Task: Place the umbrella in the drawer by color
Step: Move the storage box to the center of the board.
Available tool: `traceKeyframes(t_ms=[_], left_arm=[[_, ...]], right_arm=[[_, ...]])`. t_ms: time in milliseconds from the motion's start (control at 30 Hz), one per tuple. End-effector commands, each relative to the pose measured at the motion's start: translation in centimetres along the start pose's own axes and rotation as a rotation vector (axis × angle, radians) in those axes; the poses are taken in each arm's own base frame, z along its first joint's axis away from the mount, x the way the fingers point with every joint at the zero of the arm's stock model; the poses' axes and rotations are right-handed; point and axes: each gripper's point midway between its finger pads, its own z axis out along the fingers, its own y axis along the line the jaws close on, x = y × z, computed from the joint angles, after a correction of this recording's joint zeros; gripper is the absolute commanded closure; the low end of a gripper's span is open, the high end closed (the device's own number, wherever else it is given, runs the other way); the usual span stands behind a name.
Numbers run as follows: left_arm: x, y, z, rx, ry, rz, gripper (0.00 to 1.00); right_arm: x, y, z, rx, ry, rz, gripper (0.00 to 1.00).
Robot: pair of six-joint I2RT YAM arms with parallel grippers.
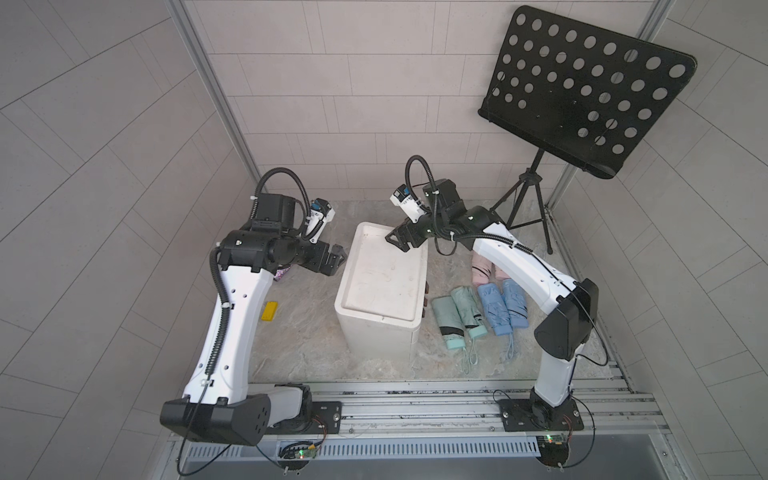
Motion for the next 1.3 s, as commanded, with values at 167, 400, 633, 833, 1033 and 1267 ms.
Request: traceKeyframes(t_ms=[167, 400, 633, 833, 1033, 1267], left_arm=[[0.9, -0.4, -0.6, -0.001, -0.004, -0.006, 0.0], [1.2, -0.3, -0.5, -0.011, -0.001, -0.007, 0.0], [1.2, -0.1, -0.9, -0.02, -0.013, -0.013, 0.0], [1.0, 0.3, -1.5, -0.032, -0.031, -0.027, 0.0], [1.5, 0.5, -1.9, -0.028, -0.021, -0.039, 0.0], [2.3, 0.7, -2.6, -0.03, -0.013, -0.05, 0.0]], right_arm=[[0.1, 0.8, 2.2, -0.068, 0.043, 0.0, 0.21], [0.5, 0.6, 4.0, -0.09, 0.071, 0.019, 0.41], [0.1, -0.7, 5.0, -0.044, 0.062, 0.031, 0.62], [-0.8, -2.3, 5.4, -0.006, 0.038, 0.049, 0.64], [-1.2, -3.7, 5.6, 0.024, 0.022, 0.054, 0.64], [-1.8, -6.7, 5.8, 0.076, -0.003, 0.079, 0.64]])
